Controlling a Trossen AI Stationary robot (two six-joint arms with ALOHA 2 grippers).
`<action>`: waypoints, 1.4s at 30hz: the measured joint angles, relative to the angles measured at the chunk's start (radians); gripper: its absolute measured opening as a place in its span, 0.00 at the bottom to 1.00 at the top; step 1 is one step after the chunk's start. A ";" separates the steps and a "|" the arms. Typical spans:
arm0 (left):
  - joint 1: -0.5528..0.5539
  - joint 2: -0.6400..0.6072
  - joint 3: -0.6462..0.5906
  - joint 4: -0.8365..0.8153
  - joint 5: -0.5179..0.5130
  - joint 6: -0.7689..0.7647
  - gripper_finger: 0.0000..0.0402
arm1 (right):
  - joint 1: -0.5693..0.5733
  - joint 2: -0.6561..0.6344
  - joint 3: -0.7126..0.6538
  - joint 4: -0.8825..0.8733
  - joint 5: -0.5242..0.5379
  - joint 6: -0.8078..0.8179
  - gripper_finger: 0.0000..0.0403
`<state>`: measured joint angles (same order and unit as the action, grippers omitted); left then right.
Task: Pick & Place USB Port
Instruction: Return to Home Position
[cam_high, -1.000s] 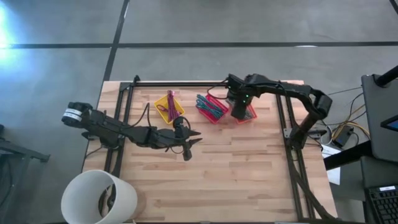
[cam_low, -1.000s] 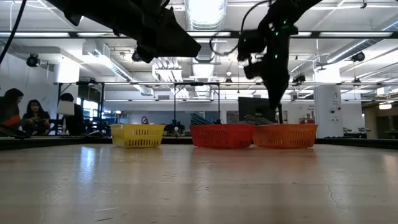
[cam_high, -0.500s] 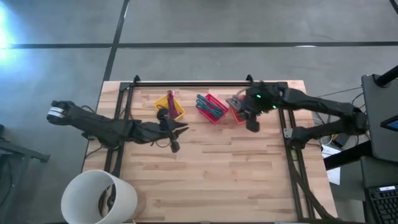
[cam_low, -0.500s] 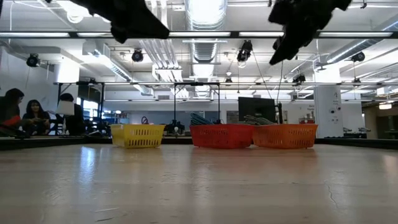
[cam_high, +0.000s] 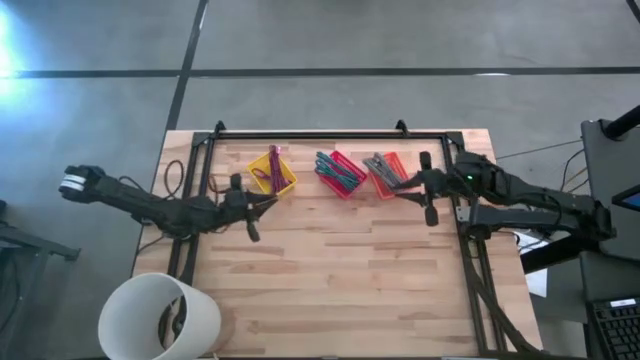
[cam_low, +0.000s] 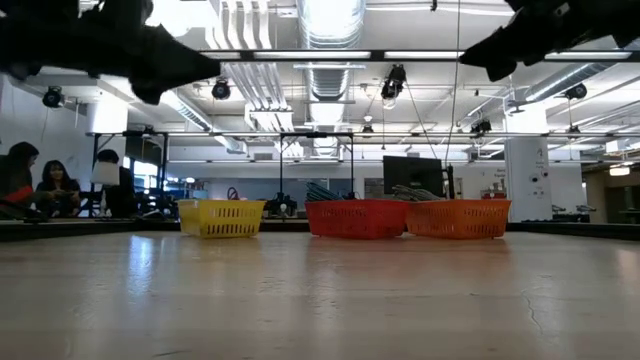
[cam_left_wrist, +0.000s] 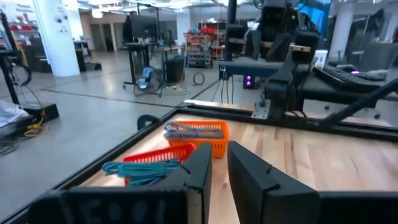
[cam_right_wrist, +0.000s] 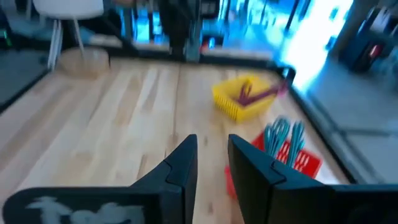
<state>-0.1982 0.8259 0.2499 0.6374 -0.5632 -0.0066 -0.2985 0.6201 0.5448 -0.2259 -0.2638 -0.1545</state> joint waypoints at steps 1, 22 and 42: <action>0.000 -0.016 -0.025 0.013 -0.001 0.003 0.14 | 0.000 -0.030 -0.030 0.035 0.000 0.002 0.20; 0.000 -0.285 -0.240 0.082 -0.076 -0.021 0.14 | -0.001 -0.422 -0.302 0.131 0.144 0.116 0.20; 0.002 -0.296 -0.242 0.087 -0.185 -0.020 0.14 | -0.002 -0.620 -0.382 0.106 0.377 0.156 0.20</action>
<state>-0.1960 0.5294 0.0078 0.7249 -0.7484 -0.0265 -0.3000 -0.0002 0.1628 -0.1201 0.1128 0.0018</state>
